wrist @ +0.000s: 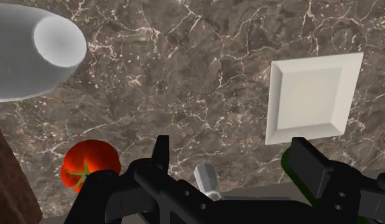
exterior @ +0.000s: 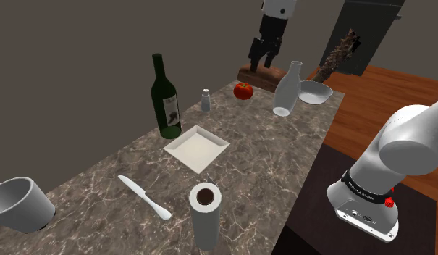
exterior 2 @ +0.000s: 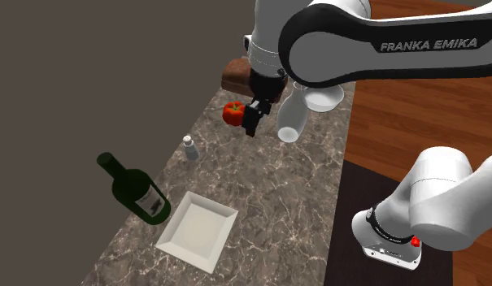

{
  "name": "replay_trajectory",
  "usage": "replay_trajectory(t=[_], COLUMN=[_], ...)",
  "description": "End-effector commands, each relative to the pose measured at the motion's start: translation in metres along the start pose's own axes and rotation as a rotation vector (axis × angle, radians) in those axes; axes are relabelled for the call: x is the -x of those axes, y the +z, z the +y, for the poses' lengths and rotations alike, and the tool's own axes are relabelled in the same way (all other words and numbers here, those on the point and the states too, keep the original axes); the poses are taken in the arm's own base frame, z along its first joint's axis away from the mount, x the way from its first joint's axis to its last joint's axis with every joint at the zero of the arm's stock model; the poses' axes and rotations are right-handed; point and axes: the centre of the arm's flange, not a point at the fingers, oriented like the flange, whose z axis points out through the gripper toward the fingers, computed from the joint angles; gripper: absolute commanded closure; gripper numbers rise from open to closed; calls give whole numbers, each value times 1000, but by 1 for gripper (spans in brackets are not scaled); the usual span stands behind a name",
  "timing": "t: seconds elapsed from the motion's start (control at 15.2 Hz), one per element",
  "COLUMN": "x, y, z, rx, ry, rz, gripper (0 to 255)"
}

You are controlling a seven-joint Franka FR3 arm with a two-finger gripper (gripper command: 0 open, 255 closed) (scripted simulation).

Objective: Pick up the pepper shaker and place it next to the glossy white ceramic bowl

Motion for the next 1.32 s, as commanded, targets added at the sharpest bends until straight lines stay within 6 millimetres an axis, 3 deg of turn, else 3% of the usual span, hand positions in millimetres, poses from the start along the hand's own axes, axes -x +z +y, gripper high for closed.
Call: replay_trajectory(t=[0.0, 1.25], x=[-24, -230], y=[15, 158], z=[-2, -23], rx=[1, 10], ry=[-3, -26], rz=[0, -6], gripper=[0, 0])
